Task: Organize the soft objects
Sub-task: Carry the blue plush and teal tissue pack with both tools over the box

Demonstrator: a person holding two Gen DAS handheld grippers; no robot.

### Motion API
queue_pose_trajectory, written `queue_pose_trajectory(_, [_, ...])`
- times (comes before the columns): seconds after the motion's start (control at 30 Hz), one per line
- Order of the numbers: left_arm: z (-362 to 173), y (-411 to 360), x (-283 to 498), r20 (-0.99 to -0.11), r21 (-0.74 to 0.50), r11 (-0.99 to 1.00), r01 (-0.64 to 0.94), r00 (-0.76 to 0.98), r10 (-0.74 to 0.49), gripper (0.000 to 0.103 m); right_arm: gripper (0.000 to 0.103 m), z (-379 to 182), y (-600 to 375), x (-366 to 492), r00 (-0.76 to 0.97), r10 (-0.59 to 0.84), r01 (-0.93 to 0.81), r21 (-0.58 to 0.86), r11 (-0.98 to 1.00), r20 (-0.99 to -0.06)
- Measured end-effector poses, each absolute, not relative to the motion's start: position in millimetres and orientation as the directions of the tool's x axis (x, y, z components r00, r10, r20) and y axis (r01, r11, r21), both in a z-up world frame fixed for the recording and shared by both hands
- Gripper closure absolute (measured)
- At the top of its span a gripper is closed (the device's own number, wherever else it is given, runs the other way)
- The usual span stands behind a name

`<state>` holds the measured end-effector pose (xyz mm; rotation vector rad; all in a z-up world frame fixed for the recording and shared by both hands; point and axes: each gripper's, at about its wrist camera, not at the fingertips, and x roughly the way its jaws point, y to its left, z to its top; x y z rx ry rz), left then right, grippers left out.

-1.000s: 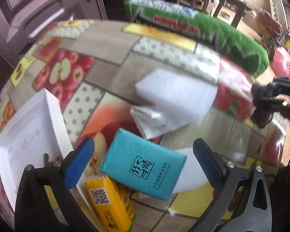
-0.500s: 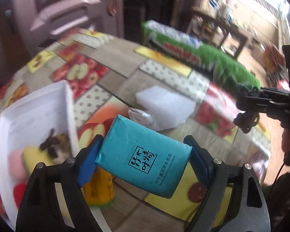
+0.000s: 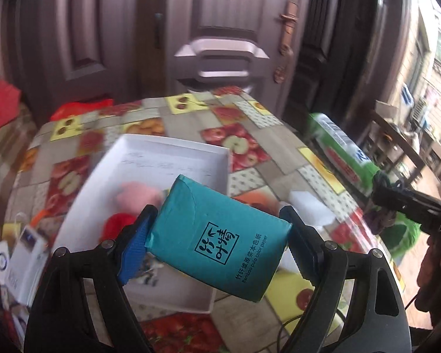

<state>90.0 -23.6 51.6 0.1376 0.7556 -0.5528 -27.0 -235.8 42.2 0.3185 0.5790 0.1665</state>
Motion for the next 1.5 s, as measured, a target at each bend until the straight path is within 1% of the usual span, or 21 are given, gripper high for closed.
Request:
queue_pose_trajectory(0.17, [54.4,-1.9,82.3,-0.667,-0.102,0.874,0.475,0.619,-0.414,0.018,0.078,54.2,-220.5,-19.4,0.823,0.271,-0.121,0.312,0.942,-0.500])
queue_pose_trajectory(0.43, [55.2,4.9,79.1,-0.651,-0.114,0.882,0.457,0.636,-0.414,0.018,0.078,60.7,-210.0,-10.8,0.813,0.300,-0.157,0.309,0.938,-0.498])
queue_pose_trajectory(1.1, [43.1,20.2,93.4,-0.672,-0.135,0.906,0.401,0.635,-0.381,0.018,0.078,65.3,-195.0,15.2,0.799,0.306,-0.175,0.287,0.942,-0.518])
queue_pose_trajectory(1.3, [34.2,34.0,116.4,-0.686,-0.153,0.924,0.350,0.635,-0.354,0.018,0.077,61.7,-183.3,41.9,0.765,0.333,-0.201,0.287,0.937,-0.552])
queue_pose_trajectory(1.4, [30.2,41.3,138.3,-0.695,-0.126,0.941,0.313,0.649,-0.309,0.018,0.077,57.3,-174.4,66.1,0.744,0.337,-0.212,0.275,0.938,-0.576])
queue_pose_trajectory(1.5, [21.2,45.9,161.3,-0.716,-0.105,0.955,0.279,0.645,-0.267,0.018,0.077,46.9,-165.2,95.2,0.710,0.360,-0.219,0.297,0.930,-0.605])
